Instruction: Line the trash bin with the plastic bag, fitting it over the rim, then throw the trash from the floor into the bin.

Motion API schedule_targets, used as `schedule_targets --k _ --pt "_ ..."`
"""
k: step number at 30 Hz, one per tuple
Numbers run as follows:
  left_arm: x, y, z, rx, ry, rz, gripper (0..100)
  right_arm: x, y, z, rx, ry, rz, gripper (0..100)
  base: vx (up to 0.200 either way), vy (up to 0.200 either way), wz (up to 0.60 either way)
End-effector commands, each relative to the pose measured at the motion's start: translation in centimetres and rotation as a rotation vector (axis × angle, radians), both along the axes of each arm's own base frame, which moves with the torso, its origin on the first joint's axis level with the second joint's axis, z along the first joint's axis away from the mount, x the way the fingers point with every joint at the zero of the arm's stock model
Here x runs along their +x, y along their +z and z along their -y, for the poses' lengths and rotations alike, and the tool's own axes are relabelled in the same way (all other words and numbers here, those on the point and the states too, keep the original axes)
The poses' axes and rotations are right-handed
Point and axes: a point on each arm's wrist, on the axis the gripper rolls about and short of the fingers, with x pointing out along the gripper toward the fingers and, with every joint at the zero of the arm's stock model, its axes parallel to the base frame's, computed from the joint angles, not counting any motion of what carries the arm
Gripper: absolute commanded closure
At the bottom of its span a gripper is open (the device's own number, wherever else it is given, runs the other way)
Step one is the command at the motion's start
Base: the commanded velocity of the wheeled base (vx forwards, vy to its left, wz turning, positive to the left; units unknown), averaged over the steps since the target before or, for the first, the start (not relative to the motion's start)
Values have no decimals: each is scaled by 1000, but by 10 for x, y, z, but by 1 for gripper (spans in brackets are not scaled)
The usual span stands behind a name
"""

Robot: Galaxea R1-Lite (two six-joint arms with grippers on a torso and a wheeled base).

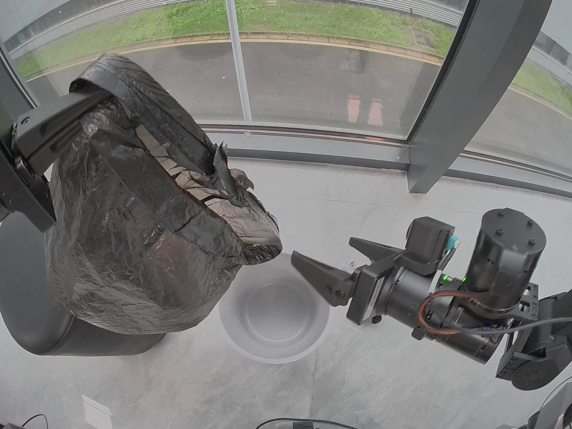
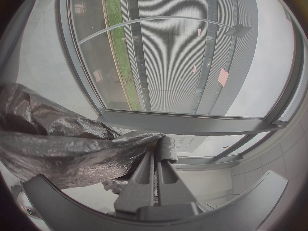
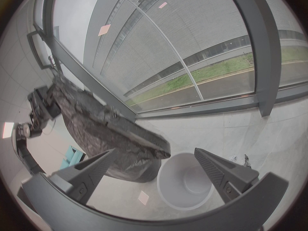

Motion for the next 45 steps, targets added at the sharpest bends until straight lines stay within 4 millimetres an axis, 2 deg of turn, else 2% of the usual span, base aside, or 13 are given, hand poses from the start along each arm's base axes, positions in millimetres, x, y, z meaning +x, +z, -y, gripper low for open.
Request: schedule_targets --k 1,5,8,14,20,29,39,40,45 --pt "-9 10 2 -28 -49 29 100 3 -26 -24 -92 20 -21 0 0 0 0" --pt "-16 14 2 -37 -70 48 100 5 -35 -30 -119 10 -33 0 0 0 0" --pt "-28 15 -3 -35 -133 73 100 12 -42 -39 -138 1 -38 0 0 0 0" --pt "-35 15 -6 -37 -178 78 100 23 -39 -50 -145 -3 6 0 0 0 0" --pt "-40 11 -8 -32 -211 72 100 35 -35 -60 -159 -8 61 0 0 0 0" --pt "-43 7 -10 -29 -217 70 100 46 -41 -75 -159 -9 71 0 0 0 0" --pt "-43 7 -10 -28 -217 67 100 48 -42 -77 -160 -46 69 0 0 0 0" --pt "-43 7 -10 -28 -217 67 100 48 -43 -77 -162 -48 68 100 0 0 0" --pt "-43 6 -10 -27 -217 65 100 49 -42 -77 -159 -48 70 100 0 0 0"
